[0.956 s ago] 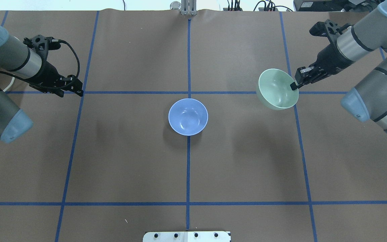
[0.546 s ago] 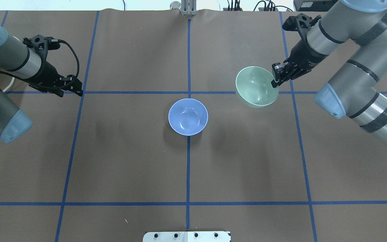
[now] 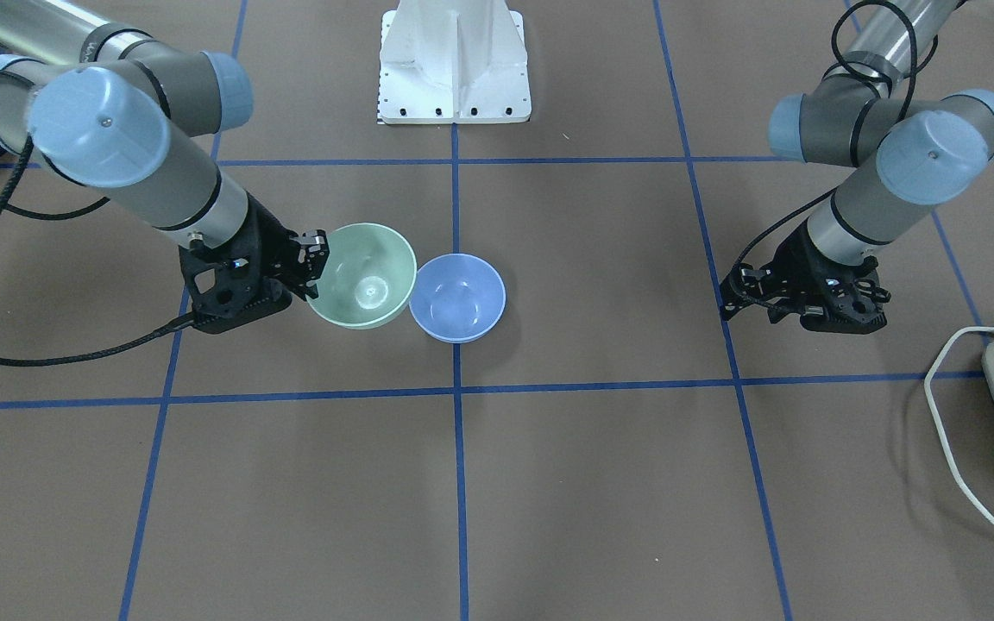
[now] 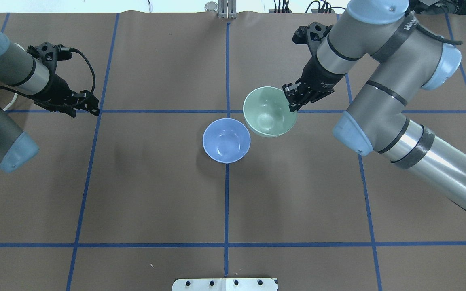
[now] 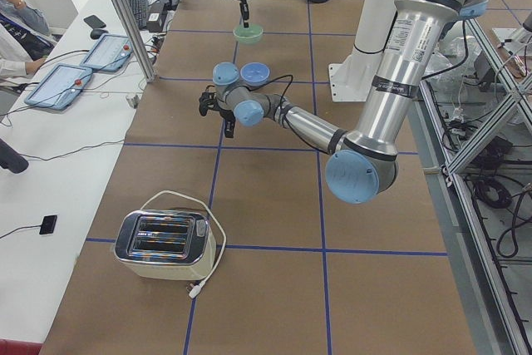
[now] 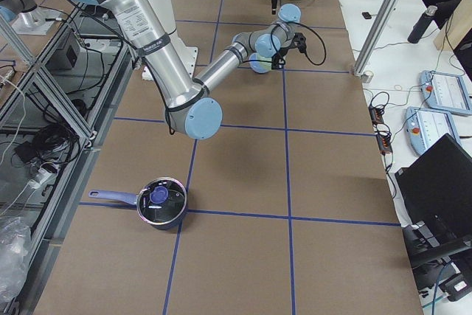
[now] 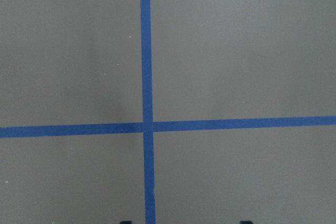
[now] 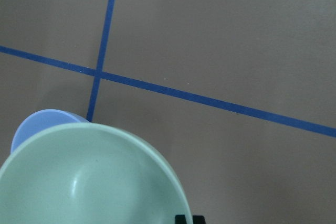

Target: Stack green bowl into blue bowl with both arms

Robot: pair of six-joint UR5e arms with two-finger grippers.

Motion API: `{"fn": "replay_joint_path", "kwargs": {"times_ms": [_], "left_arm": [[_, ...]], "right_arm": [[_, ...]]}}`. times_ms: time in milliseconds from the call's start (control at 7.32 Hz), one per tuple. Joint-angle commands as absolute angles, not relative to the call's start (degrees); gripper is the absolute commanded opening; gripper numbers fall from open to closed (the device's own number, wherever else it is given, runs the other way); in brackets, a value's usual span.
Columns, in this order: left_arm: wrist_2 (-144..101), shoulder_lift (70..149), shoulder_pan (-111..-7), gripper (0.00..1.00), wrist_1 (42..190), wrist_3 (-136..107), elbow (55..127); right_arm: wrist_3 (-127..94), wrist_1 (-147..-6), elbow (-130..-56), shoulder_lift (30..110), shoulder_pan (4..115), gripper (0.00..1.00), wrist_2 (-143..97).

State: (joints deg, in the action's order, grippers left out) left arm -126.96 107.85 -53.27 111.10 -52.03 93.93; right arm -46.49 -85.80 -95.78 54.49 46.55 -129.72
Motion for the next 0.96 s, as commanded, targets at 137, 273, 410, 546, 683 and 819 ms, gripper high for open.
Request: {"fn": "replay_joint_path", "kwargs": {"times_ms": [137, 273, 410, 546, 683, 819], "left_arm": [[-127.0, 107.8, -53.2, 0.75, 111.1, -52.0, 93.5], [-126.9, 107.9, -53.2, 0.75, 111.1, -52.0, 93.4], [-126.6, 107.8, -53.2, 0.75, 111.1, -52.0, 93.4], [-124.7, 107.8, -53.0, 0.75, 111.2, -51.9, 93.4], [-124.8, 107.8, -53.0, 0.75, 111.2, -51.9, 93.3], [-124.8, 107.8, -53.0, 0.75, 111.2, -51.9, 93.3]], "right_arm": [[-52.0, -85.7, -95.4, 50.9, 41.1, 0.0, -124.2], [-52.4, -85.6, -95.1, 50.2, 40.5, 0.0, -123.2], [-52.4, -85.5, -94.1, 48.8, 39.7, 0.0, -121.7], [-52.5, -85.4, -93.8, 48.4, 38.9, 0.0, -119.8], [-52.4, -85.4, -93.7, 48.5, 38.7, 0.0, -119.7], [-52.4, -85.4, -93.6, 48.5, 38.1, 0.0, -118.7]]}}
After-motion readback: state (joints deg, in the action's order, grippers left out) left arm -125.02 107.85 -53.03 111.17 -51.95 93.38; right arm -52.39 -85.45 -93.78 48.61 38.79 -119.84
